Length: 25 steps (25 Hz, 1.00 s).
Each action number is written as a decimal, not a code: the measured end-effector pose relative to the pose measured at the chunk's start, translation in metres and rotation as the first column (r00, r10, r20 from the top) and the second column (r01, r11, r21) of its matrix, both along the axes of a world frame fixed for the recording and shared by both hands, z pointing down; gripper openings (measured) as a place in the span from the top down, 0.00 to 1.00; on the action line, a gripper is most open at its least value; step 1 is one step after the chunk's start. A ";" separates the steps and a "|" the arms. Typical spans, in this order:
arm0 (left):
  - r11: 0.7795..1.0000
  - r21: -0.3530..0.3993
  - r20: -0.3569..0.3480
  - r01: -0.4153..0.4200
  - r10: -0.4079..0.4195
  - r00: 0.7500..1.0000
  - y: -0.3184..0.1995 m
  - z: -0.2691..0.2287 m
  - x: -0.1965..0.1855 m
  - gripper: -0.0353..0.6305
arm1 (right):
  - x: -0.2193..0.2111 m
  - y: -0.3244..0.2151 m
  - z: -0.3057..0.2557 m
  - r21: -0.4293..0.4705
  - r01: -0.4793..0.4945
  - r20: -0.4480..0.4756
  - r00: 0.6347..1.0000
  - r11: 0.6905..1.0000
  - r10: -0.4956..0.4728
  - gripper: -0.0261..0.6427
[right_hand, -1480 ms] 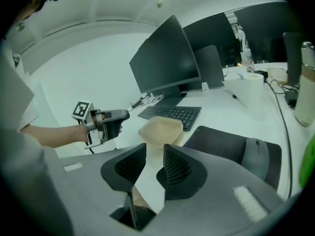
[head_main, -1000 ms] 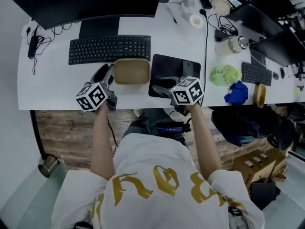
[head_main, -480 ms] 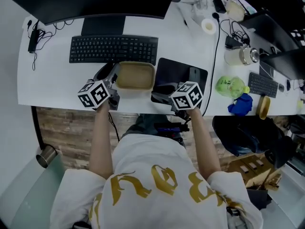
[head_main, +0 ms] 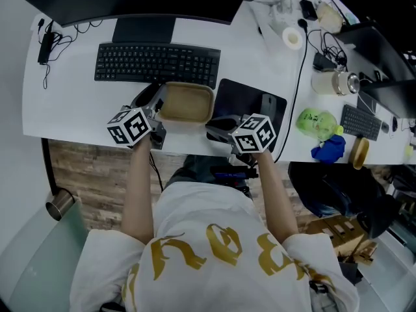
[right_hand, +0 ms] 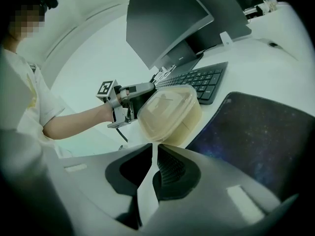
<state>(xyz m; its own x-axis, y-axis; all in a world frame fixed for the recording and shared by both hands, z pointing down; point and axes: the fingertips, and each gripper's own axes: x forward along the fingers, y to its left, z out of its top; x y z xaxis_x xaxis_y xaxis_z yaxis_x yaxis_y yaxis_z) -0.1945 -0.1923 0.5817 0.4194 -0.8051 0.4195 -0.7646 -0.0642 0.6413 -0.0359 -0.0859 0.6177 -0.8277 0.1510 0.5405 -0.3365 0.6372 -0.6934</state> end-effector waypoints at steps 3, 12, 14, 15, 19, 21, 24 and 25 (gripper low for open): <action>1.000 -0.011 0.005 -0.012 0.012 1.000 0.002 0.003 0.002 0.77 | -0.003 0.003 -0.001 -0.019 0.011 0.010 1.000 1.000 -0.011 0.89; 1.000 -0.007 -0.009 0.010 -0.010 1.000 0.003 -0.002 -0.004 0.85 | -0.005 0.005 -0.007 -0.023 0.004 -0.004 1.000 1.000 -0.004 0.89; 1.000 -0.004 -0.009 0.008 -0.008 1.000 0.002 -0.003 -0.004 0.85 | -0.005 0.004 -0.008 -0.017 0.004 -0.006 1.000 1.000 -0.004 0.89; 1.000 -0.001 -0.008 0.007 -0.007 1.000 0.001 -0.004 -0.004 0.85 | -0.005 0.004 -0.009 -0.012 0.005 -0.008 1.000 1.000 -0.005 0.89; 1.000 0.008 -0.007 0.007 -0.007 1.000 0.002 -0.011 -0.003 0.85 | -0.004 0.003 -0.015 0.010 0.012 -0.024 1.000 1.000 -0.012 0.89; 1.000 0.013 -0.010 0.006 -0.006 1.000 0.002 -0.014 -0.003 0.85 | -0.004 0.003 -0.018 0.023 0.019 -0.029 0.999 1.000 -0.018 0.90; 1.000 0.023 -0.027 0.017 -0.016 1.000 0.002 -0.022 -0.003 0.85 | -0.003 0.001 -0.026 0.046 0.015 -0.018 1.000 0.999 -0.015 0.91; 0.999 0.028 -0.034 0.025 -0.024 0.999 0.002 -0.025 -0.004 0.85 | -0.004 0.000 -0.030 0.051 0.008 -0.005 1.000 0.999 -0.007 0.91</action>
